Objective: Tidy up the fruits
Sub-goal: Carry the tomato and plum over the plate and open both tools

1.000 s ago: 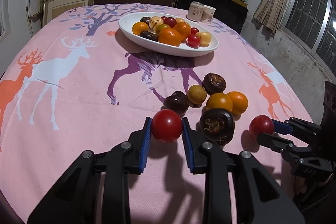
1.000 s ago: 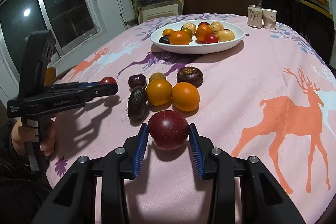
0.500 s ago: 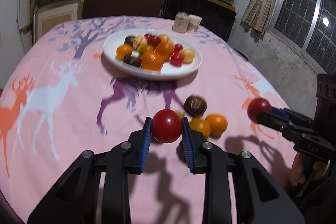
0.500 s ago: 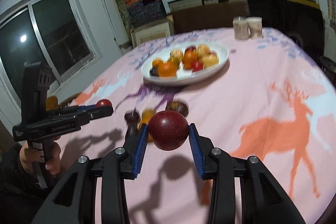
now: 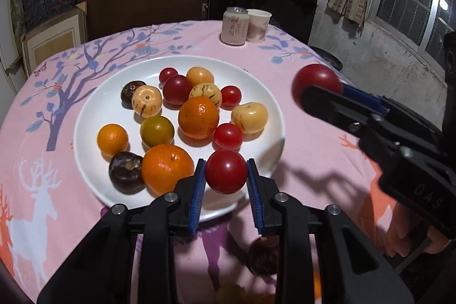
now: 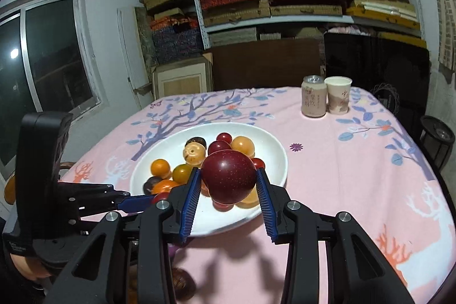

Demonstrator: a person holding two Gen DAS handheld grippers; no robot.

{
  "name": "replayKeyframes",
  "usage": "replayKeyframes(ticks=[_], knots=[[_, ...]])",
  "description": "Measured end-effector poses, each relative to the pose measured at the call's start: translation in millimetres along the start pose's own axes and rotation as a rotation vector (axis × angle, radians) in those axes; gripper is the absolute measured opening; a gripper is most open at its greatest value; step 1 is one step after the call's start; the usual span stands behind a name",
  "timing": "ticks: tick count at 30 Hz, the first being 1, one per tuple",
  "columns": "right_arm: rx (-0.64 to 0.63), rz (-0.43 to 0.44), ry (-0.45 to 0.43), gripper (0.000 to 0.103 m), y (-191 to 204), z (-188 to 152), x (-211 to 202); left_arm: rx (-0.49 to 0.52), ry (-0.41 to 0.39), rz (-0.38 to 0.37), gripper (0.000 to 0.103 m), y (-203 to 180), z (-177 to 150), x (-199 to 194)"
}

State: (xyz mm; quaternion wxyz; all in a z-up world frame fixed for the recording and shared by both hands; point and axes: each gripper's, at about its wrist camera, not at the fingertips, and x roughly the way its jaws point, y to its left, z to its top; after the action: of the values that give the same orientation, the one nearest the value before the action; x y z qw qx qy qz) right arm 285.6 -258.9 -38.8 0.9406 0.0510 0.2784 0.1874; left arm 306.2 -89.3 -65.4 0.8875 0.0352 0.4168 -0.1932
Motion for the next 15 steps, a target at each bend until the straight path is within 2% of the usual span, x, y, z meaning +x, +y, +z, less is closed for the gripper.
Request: replayKeyframes(ticks=[2, 3, 4, 5, 7, 10, 13, 15], knots=[[-0.009, 0.012, 0.029, 0.041, 0.2, -2.7, 13.8, 0.012, 0.009, 0.004, 0.031, -0.3, 0.9, 8.4], [-0.01, 0.02, 0.039, 0.041, 0.8, -5.5, 17.6, 0.023, 0.008, 0.008, 0.043, -1.0, 0.8, 10.1], [-0.011, 0.031, 0.05, 0.042, 1.5, -7.0, 22.4, 0.031, 0.001, 0.018, 0.049, -2.2, 0.6, 10.7], [-0.014, 0.027, 0.05, 0.05, 1.4, -8.2, 24.0, 0.035, -0.013, 0.021, 0.052, -2.5, 0.0, 10.1], [-0.019, 0.012, 0.035, 0.055, 2.9, -10.6, 20.3, 0.038, -0.019, 0.026, 0.052, -2.0, -1.1, 8.3], [0.006, 0.018, 0.016, 0.055, -1.6, -12.8, 11.5, 0.05, -0.044, 0.073, 0.056, -1.8, -6.5, -4.2], [0.042, 0.036, 0.002, 0.055, -4.8, -17.2, -5.7, 0.043, -0.068, 0.077, 0.058, 2.4, -17.0, -25.8], [0.06, 0.037, -0.006, 0.055, -5.0, -18.5, -15.9, 0.035, -0.082, 0.089, 0.067, 5.5, -27.5, -41.5]])
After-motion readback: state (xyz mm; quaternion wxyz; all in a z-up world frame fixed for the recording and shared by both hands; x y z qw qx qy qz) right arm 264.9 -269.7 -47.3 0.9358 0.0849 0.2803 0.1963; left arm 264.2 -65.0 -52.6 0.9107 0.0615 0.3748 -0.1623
